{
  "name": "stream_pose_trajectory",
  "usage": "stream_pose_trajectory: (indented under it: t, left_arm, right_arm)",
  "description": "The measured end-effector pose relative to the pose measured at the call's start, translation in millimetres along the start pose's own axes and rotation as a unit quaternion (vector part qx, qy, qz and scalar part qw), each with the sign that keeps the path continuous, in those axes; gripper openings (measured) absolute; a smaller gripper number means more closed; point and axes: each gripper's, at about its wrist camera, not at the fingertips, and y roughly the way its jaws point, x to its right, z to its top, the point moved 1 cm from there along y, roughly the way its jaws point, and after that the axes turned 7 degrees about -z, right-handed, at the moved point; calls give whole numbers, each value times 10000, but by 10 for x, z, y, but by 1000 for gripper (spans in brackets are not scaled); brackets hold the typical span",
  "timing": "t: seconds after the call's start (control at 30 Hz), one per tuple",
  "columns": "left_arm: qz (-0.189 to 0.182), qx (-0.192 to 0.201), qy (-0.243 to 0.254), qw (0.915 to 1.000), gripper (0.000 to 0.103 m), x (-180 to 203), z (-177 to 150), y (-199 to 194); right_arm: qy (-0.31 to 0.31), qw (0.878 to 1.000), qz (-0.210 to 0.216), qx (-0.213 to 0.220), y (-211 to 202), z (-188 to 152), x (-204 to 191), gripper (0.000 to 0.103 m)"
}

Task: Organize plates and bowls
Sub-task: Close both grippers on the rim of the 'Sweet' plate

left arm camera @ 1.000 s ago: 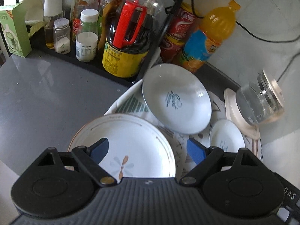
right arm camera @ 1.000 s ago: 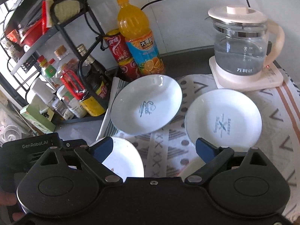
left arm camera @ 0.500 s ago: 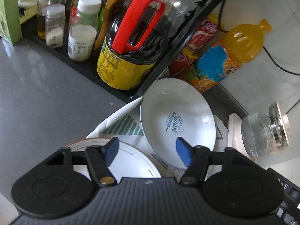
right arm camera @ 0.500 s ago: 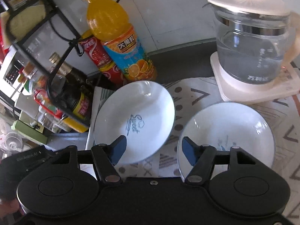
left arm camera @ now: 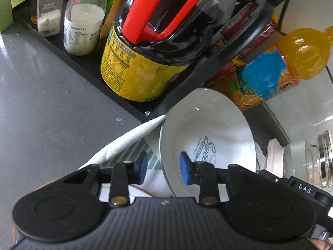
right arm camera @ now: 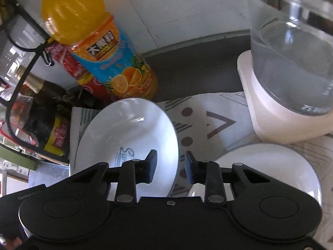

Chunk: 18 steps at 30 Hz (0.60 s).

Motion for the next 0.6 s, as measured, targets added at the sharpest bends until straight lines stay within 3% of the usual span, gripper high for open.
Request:
stream_pose_trajectory:
  t: [0.6]
  left_arm:
    - [-83, -188, -213, 9996, 10, -27, -16, 452]
  right_arm:
    - [68, 9985, 77, -537, 611, 90, -10, 17]
